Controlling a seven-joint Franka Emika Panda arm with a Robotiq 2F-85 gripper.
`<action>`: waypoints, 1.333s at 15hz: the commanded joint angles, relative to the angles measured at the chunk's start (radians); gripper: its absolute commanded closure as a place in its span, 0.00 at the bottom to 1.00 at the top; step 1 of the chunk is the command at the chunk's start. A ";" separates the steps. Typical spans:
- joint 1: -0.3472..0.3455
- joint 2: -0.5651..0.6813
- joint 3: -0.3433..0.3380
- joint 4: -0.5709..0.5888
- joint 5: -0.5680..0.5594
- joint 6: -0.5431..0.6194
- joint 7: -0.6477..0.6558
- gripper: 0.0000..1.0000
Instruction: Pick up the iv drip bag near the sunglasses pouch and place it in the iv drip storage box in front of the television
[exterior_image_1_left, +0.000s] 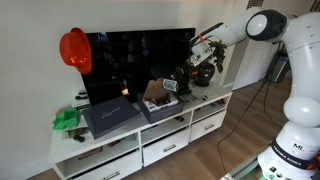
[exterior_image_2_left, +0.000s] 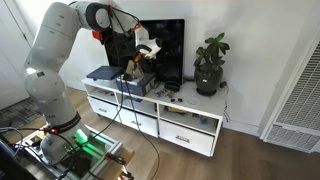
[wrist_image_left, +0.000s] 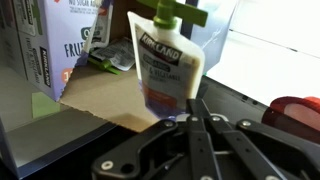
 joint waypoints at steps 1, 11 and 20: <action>0.029 -0.002 -0.040 0.004 0.019 -0.017 -0.006 0.99; 0.102 0.046 -0.039 0.054 0.074 0.035 0.066 1.00; 0.207 0.145 -0.043 0.104 0.044 0.237 0.275 1.00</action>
